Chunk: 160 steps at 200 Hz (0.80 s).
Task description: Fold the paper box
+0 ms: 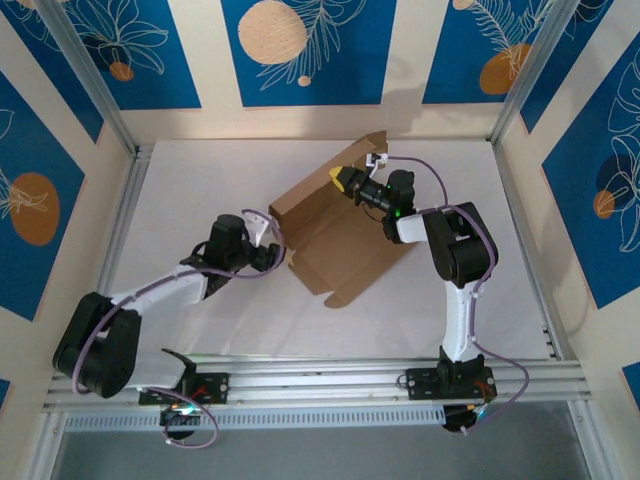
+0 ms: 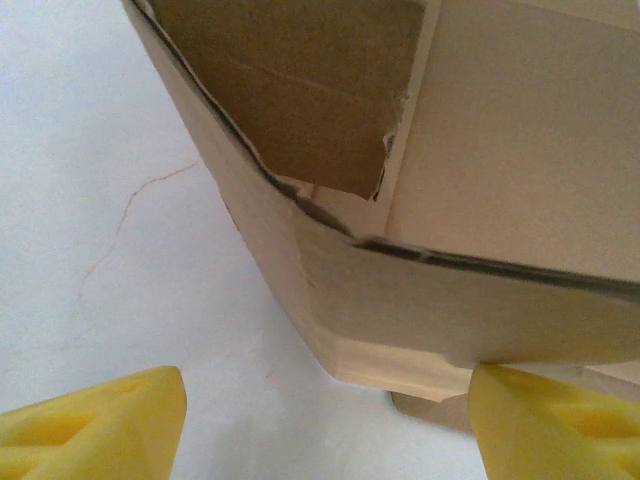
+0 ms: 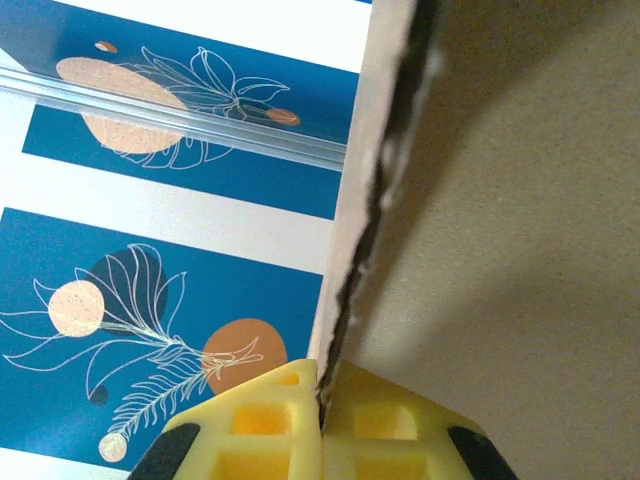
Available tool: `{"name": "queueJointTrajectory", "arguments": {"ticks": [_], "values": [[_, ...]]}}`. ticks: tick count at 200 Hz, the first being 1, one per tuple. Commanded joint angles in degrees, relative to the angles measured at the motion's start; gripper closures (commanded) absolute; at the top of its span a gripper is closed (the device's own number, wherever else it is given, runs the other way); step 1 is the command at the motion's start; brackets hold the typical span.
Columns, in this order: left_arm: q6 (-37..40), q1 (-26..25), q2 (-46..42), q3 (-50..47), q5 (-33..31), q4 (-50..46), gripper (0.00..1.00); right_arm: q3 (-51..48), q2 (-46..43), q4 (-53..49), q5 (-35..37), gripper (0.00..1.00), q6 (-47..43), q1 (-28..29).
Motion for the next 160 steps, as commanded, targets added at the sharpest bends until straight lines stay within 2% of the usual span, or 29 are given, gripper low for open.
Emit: {"name": "queueJointTrajectory", "arguments": {"ticks": [1, 27, 72, 91, 126, 160], "values": [[-1.0, -1.8, 3.8, 1.4, -0.5, 8.0, 0.25, 1.2, 0.8, 3.6, 0.4, 1.0, -0.6, 0.3], [-1.6, -3.6, 8.3, 2.9, -5.1, 12.7, 0.25, 0.7, 0.8, 3.9, 0.2, 1.0, -0.3, 0.5], [-0.4, -4.6, 11.6, 3.0, -17.9, 21.2, 0.25, -0.4, 0.7, 5.1, 0.5, 1.0, 0.6, 0.9], [0.2, -4.6, 12.3, 1.8, -17.9, 28.1, 0.24, -0.8, 0.8, 5.2, 0.8, 1.0, 1.1, 1.2], [1.7, -4.7, 16.1, 2.1, -19.5, 34.6, 0.24, -1.5, 0.7, 4.6, 2.1, 1.0, 2.6, 1.8], [3.5, -4.6, 18.7, 2.7, -23.3, 37.3, 0.32, -3.4, -1.6, 0.8, 4.3, 1.0, 2.8, 2.7]]}}
